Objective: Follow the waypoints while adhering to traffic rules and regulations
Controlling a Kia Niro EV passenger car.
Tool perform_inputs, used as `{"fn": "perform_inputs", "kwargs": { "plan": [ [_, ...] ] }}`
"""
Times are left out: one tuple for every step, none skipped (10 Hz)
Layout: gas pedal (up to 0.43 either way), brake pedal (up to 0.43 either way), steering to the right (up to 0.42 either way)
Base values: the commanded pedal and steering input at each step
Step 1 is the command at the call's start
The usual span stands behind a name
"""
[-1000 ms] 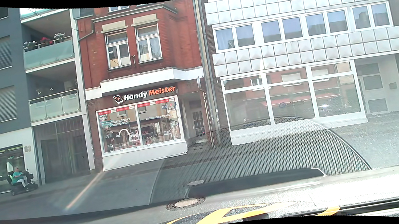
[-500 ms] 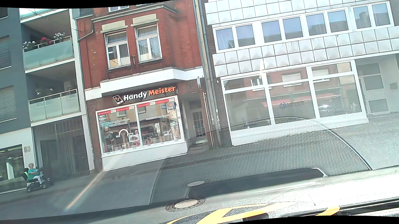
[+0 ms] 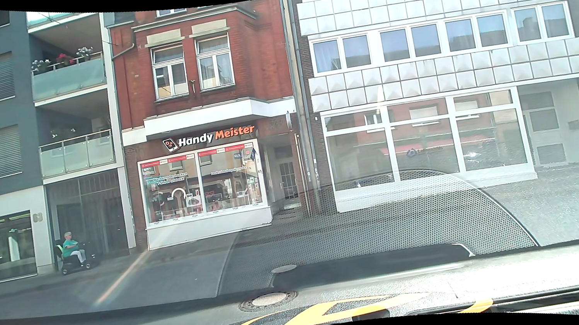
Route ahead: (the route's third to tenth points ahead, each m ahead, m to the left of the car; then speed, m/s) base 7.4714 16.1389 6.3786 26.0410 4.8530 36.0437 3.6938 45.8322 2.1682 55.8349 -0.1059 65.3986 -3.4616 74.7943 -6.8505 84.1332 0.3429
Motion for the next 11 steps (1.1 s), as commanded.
{"fn": "perform_inputs", "kwargs": {
  "plan": [
    [0.0,0.165,-0.013],
    [0.0,0.207,-0.013],
    [0.0,0.232,-0.013],
    [0.0,0.238,-0.013],
    [0.0,0.238,-0.013],
    [0.0,0.238,-0.012],
    [0.0,0.238,-0.012],
    [0.0,0.238,-0.012],
    [0.0,0.238,-0.012],
    [0.0,0.226,-0.013],
    [0.0,0.226,-0.013]
  ]
}}
